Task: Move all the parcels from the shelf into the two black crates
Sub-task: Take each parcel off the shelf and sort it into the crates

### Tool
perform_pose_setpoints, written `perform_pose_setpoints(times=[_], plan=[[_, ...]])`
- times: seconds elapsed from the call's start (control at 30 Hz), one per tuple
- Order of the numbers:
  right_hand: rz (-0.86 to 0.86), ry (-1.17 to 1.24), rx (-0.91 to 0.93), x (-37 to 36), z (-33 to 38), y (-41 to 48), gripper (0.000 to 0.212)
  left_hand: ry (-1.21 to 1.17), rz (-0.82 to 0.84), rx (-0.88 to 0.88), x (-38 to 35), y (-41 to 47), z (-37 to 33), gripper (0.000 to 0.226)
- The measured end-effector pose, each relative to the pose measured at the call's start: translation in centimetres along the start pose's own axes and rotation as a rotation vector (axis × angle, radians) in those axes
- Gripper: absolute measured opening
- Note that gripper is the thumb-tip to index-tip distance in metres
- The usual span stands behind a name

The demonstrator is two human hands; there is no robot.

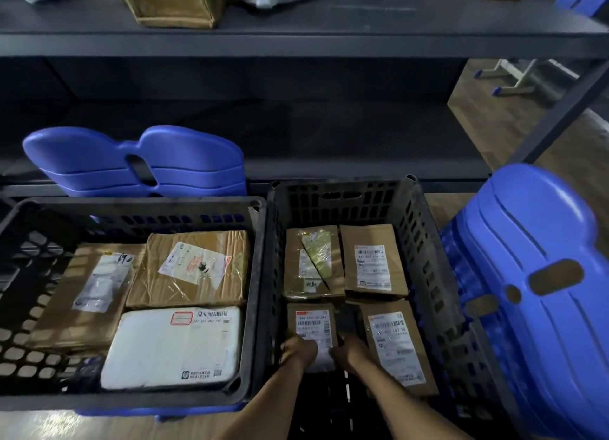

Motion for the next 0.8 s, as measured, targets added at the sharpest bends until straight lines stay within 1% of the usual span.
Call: perform_pose_setpoints(times=[0.17,0.3,0.43,0.5,0.57,0.6,0.63,0.67,0.7,0.73,0.8], plan=[[-0.013,-0.011,0.01,0.1,-0.2,0.8,0.035,0.109,-0.104,0.006,-0.8,0.2,0.3,0.056],[-0.01,-0.039,0.049,0.1,-0.3,0.8,0.034,0.17,-0.12,0.019,-0.6,-0.1,-0.1,0.068],[-0.03,-0.091,0.095,0.3,0.1,0.3,0.037,0.205,-0.102,-0.001,-0.2,-0.9,-0.4,0.067],[-0.048,-0.158,0.143,0.5,0.6,-0.2,0.036,0.248,-0.127,-0.014,-0.2,-1.5,-0.4,0.077],[-0.053,-0.256,0.225,0.6,1.4,-1.0,0.038,0.274,-0.155,-0.037,-0.1,-2.3,-0.3,0.083],[-0.031,-0.333,0.283,0.5,1.8,-1.3,0.048,0.317,-0.169,-0.074,-0.2,-2.7,-0.3,0.085],[0.018,-0.428,0.343,0.3,2.1,-1.4,0.061,0.392,-0.181,-0.125,-0.4,-2.9,-0.1,0.088],[0.081,-0.552,0.382,-0.1,2.4,-1.7,0.07,0.495,-0.185,-0.182,-0.8,-2.9,0.2,0.09],[0.144,-0.681,0.425,-0.5,2.7,-1.9,0.073,0.591,-0.177,-0.237,-1.1,-2.8,0.6,0.088],[0.185,-0.769,0.427,-0.9,2.8,-2.1,0.071,0.652,-0.161,-0.263,-1.4,-2.5,1.0,0.086],[0.213,-0.878,0.413,-1.4,2.7,-2.1,0.07,0.712,-0.113,-0.248,-1.6,-1.8,2.0,0.082]])
Point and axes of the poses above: each hand's wrist, its own y-axis towards the middle knuckle, its own x-axis out of the back of the hand, z = x × y, the point moved 5 cm from there along y, towards the middle knuckle, and after that the axes turned 15 degrees about x, right-handed, at the moved point
